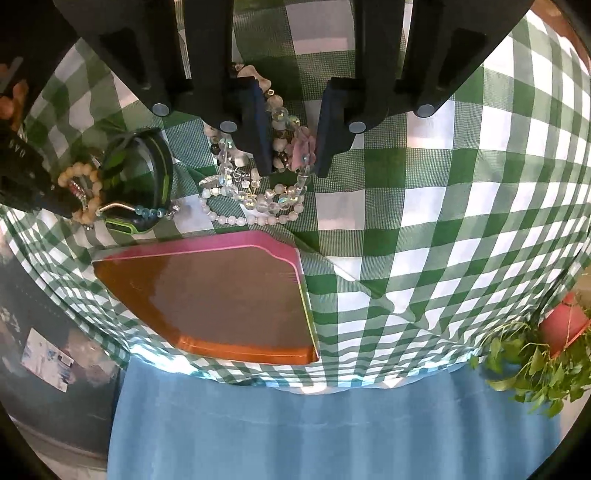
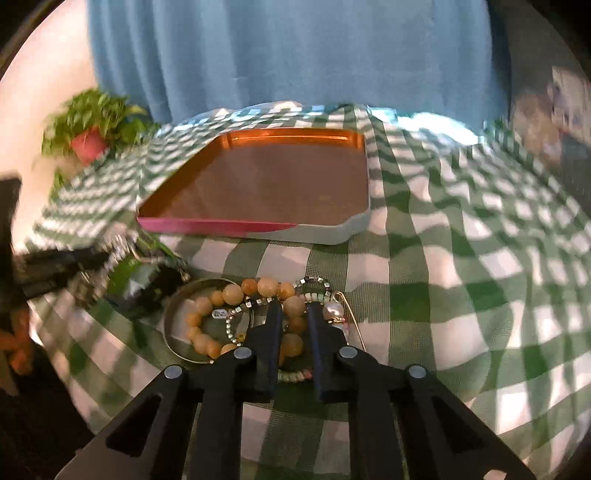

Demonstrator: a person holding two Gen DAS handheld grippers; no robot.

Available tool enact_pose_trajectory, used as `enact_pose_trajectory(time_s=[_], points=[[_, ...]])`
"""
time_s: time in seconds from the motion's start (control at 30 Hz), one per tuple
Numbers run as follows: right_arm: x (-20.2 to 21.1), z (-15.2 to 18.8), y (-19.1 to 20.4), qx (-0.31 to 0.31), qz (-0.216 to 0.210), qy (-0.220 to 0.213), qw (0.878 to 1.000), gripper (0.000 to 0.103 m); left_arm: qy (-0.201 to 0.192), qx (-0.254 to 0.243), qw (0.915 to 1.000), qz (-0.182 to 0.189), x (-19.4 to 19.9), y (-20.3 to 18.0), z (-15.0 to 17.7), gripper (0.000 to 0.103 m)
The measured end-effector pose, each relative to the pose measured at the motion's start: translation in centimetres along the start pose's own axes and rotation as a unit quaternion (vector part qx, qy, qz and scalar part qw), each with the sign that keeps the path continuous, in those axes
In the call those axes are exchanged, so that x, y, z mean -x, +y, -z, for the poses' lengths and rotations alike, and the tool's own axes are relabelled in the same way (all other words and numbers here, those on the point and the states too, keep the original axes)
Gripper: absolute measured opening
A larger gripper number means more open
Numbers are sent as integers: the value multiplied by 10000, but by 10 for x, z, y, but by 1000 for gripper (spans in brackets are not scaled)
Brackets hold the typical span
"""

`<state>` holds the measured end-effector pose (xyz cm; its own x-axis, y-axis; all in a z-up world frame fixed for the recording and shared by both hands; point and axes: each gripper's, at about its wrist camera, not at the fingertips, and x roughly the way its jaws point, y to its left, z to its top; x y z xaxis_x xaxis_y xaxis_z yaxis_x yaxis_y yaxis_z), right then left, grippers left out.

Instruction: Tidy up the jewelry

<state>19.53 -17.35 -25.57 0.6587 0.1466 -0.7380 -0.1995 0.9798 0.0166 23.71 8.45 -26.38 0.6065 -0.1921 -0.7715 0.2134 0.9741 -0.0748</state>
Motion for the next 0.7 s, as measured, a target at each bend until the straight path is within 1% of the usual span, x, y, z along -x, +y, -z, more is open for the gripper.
enact_pose_trajectory(time_s=[0.03,0.07,0.1,0.17,0.23,0.3,0.4,0.5,0.53,0.57,0.6,0.7], points=[[-1,1,5,159,118,3,9998,13,12,21,10000,16,0,0,-1,23],[-1,1,5,187,132,-3,9997,12,20,68,9999,82,0,2,-1,20],[-1,0,3,139,101,4,9999,10,36,181,9995,252,0,5,-2,20],[0,-1,-4,-83,-67,-6,9999,10,21,444,9967,675,4,13,-4,13],[4,-3,-6,-159,-114,-88,9998,10,-138,599,9942,887,14,18,-8,11],[12,-6,-5,-127,-142,-238,9995,10,-283,648,9939,845,24,20,-11,10],[26,-13,-1,-80,-231,-527,9983,10,-413,725,9924,901,37,19,-12,10],[36,-18,4,-33,-284,-670,9973,9,-537,690,9913,985,52,15,-17,9],[40,-19,5,-44,-291,-717,9970,8,-559,683,9912,990,57,14,-17,9],[45,-21,6,-43,-293,-754,9967,0,-560,703,9903,1063,62,13,-19,9],[49,-23,7,-36,-289,-775,9966,0,-559,737,9889,1166,68,12,-20,9],[63,-27,8,-18,-328,-843,9959,0,-669,725,9878,1204,83,9,-22,9]])
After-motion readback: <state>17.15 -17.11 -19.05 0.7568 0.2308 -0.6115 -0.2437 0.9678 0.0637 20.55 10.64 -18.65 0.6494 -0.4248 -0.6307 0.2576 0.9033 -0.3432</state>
